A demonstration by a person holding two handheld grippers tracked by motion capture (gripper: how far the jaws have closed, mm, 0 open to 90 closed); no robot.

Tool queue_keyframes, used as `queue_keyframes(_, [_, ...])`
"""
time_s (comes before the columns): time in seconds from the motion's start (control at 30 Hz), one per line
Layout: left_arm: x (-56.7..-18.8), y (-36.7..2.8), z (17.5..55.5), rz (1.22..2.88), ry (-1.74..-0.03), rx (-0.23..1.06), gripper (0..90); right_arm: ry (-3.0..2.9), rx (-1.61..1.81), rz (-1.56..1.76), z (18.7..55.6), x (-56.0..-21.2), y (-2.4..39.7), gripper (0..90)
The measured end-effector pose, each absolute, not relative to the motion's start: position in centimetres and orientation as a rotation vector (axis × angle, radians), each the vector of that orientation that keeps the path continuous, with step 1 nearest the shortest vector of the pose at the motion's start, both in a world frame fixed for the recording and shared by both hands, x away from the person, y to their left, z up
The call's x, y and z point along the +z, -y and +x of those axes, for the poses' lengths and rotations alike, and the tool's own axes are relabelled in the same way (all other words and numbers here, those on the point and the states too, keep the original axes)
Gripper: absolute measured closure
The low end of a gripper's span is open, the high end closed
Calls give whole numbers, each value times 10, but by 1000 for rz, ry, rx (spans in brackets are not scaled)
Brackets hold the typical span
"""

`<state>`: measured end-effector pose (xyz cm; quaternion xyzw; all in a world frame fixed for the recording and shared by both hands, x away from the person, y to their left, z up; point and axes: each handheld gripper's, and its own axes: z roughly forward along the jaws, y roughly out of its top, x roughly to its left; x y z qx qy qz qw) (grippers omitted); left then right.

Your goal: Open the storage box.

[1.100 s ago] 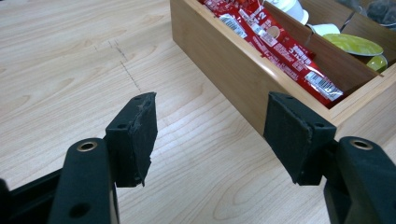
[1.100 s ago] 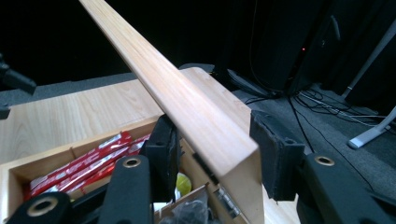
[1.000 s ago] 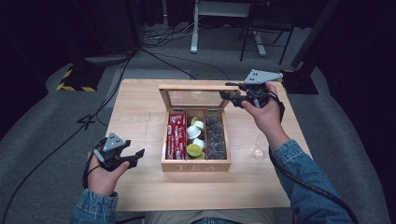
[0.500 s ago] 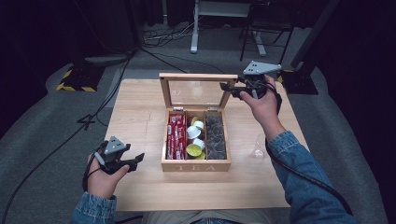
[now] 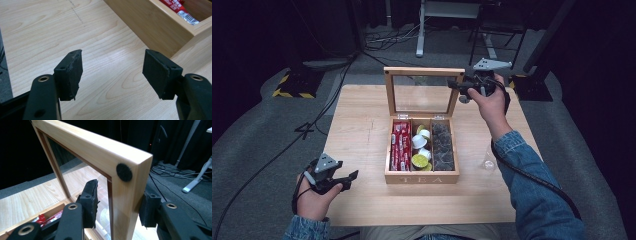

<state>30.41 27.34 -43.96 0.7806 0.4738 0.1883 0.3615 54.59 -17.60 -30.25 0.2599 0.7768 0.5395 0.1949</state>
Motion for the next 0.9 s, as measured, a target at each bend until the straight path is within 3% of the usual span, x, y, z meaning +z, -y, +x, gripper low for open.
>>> queue_keyframes(0.9, [-444, -273, 318, 2017, -1219, 460, 321, -2210, 1358, 851, 575, -335, 164, 455])
